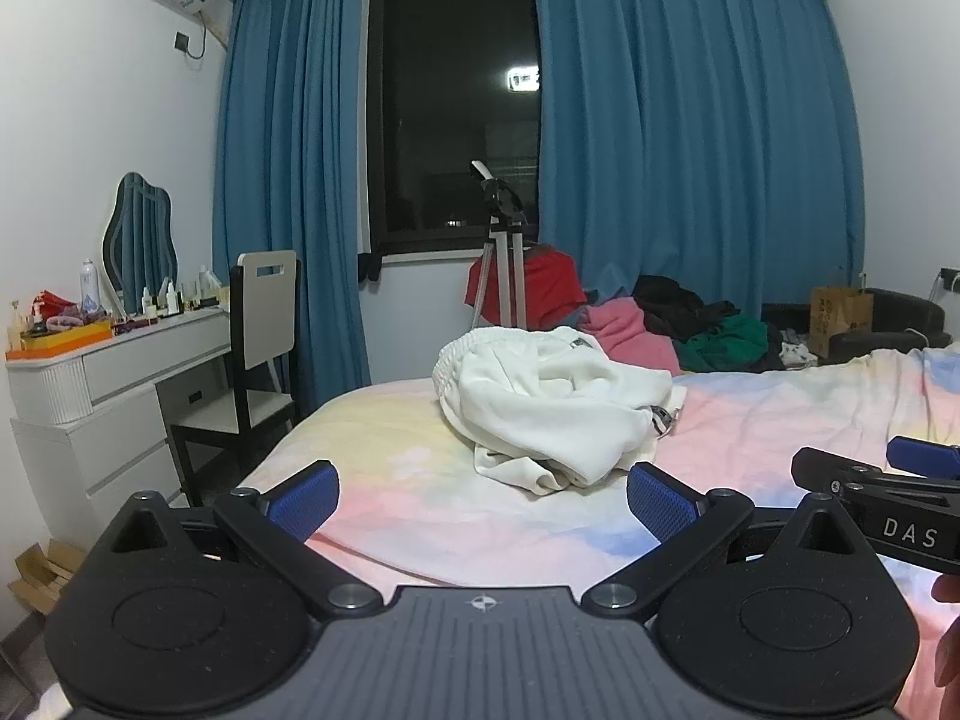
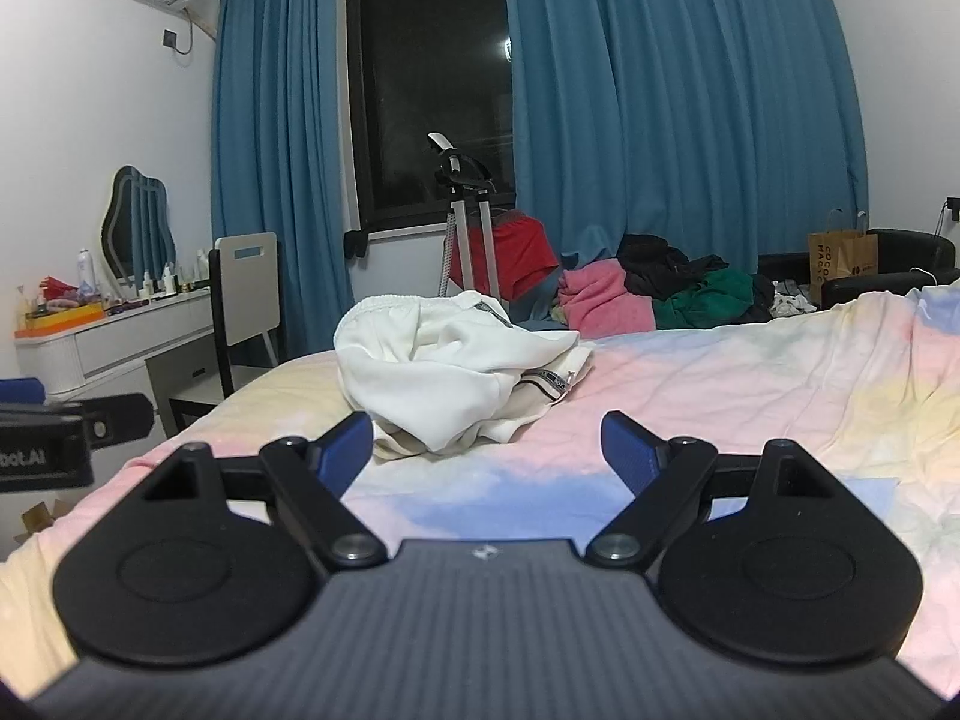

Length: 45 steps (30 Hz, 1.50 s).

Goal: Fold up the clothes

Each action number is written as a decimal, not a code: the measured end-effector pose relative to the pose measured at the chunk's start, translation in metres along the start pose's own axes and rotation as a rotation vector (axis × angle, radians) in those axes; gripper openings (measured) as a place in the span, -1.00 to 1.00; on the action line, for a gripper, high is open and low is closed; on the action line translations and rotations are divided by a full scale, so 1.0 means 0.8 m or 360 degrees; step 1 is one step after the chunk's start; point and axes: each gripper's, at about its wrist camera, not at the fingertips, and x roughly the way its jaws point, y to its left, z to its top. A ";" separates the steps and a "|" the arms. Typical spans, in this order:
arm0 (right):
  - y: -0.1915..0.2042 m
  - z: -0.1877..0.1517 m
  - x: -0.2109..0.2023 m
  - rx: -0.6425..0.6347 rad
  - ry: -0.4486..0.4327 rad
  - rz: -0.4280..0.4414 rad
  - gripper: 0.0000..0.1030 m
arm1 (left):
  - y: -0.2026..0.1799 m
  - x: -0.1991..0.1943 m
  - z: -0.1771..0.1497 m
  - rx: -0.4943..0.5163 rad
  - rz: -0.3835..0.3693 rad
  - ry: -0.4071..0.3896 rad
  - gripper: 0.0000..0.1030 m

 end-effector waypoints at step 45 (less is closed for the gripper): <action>-0.001 0.004 -0.003 0.0002 -0.0023 0.0009 0.64 | -0.001 0.011 -0.006 0.0000 0.0003 0.0028 1.00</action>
